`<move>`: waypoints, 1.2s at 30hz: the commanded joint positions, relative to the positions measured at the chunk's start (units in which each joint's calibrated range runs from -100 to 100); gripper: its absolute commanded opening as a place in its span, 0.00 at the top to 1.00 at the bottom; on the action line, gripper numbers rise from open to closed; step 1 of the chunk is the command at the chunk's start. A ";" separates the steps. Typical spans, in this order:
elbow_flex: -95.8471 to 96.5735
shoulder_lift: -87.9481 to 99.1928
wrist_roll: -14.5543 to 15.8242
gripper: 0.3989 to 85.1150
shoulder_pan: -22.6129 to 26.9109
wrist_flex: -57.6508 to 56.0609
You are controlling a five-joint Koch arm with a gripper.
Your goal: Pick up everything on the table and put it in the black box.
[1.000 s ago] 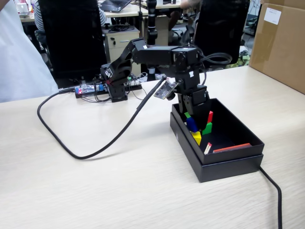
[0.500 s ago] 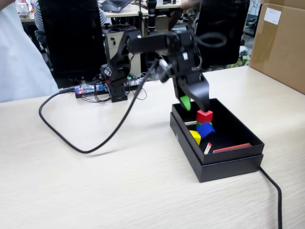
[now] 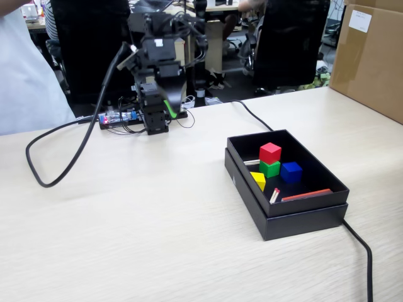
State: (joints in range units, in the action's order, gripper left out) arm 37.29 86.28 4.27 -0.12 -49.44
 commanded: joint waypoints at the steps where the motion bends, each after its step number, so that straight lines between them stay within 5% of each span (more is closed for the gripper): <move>1: 7.14 10.74 -0.29 0.43 -0.54 10.78; 16: 44.40 13.72 0.34 0.40 -0.83 42.31; 22: 54.55 13.72 -2.00 0.41 -0.44 52.42; 36: 59.99 13.72 -4.40 0.43 0.93 52.33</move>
State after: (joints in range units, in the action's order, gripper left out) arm 96.53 99.87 0.17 0.71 5.38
